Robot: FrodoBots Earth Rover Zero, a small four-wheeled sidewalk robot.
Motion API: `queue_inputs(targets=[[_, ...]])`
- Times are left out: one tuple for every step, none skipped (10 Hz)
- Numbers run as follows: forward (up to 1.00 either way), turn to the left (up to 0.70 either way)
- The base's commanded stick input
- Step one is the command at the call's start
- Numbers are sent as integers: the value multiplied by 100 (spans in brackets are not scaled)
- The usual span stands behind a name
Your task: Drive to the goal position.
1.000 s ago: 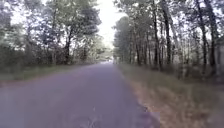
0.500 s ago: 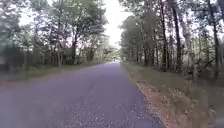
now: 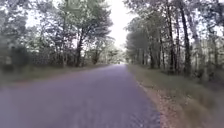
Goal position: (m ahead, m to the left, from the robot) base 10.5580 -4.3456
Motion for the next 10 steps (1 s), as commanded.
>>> queue_inputs(targets=[[45, 0], [45, 0], [45, 0], [45, 0], [45, 0], [45, 0], [45, 0], [45, 0], [45, 0], [45, 0]])
